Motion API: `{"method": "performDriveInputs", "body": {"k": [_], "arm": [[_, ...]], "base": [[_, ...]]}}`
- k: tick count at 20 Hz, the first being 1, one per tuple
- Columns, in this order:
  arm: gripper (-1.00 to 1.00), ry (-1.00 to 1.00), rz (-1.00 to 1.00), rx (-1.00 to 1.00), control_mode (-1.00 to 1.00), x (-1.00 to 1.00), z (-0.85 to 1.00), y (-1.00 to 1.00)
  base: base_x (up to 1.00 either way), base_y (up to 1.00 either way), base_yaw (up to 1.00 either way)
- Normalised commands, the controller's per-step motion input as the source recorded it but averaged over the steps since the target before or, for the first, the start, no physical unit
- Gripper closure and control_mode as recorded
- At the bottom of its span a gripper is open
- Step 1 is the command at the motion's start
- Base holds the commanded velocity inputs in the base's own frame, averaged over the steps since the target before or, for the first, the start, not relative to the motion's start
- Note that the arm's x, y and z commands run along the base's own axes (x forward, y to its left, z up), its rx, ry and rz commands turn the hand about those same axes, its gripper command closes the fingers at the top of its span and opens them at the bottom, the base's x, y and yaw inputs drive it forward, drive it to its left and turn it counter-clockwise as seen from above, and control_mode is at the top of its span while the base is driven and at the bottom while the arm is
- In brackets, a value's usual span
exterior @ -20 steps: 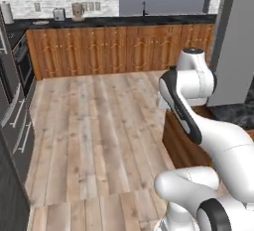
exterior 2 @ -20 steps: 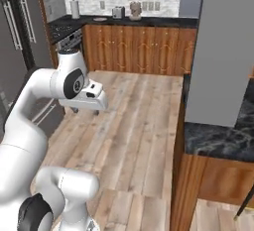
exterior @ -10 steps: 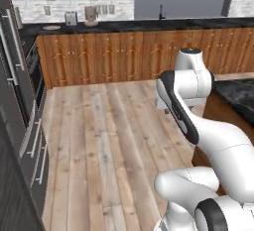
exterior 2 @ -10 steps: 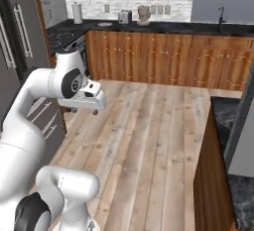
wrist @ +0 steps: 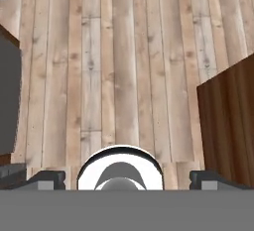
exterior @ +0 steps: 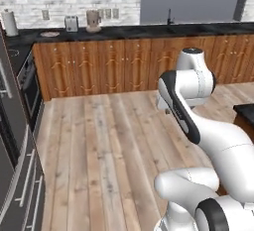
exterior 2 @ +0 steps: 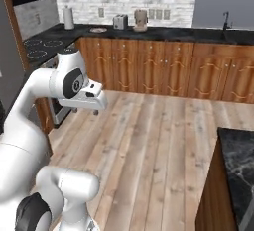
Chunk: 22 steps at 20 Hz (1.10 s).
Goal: Move the hot dog bun to the plate on the dining table and place the condiment next to that plate. Then navigate to the fridge and take the sausage and place it on the plate as well.
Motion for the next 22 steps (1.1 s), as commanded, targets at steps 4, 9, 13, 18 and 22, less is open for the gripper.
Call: {"method": "performDriveInputs", "body": {"k": [4, 9, 13, 18, 22], "arm": [[-1.00, 0.00, 0.00, 0.00, 1.00, 0.00, 0.00, 0.00], [-1.00, 0.00, 0.00, 0.00, 1.00, 0.00, 0.00, 0.00], [-1.00, 0.00, 0.00, 0.00, 1.00, 0.00, 0.00, 0.00], [-1.00, 0.00, 0.00, 0.00, 1.00, 0.00, 0.00, 0.00], [-1.00, 0.00, 0.00, 0.00, 1.00, 0.00, 0.00, 0.00]], "base": [[1.00, 0.00, 0.00], [1.00, 0.10, 0.00], [1.00, 0.37, 0.00], [1.00, 0.51, 0.00], [1.00, 0.43, 0.00]]}}
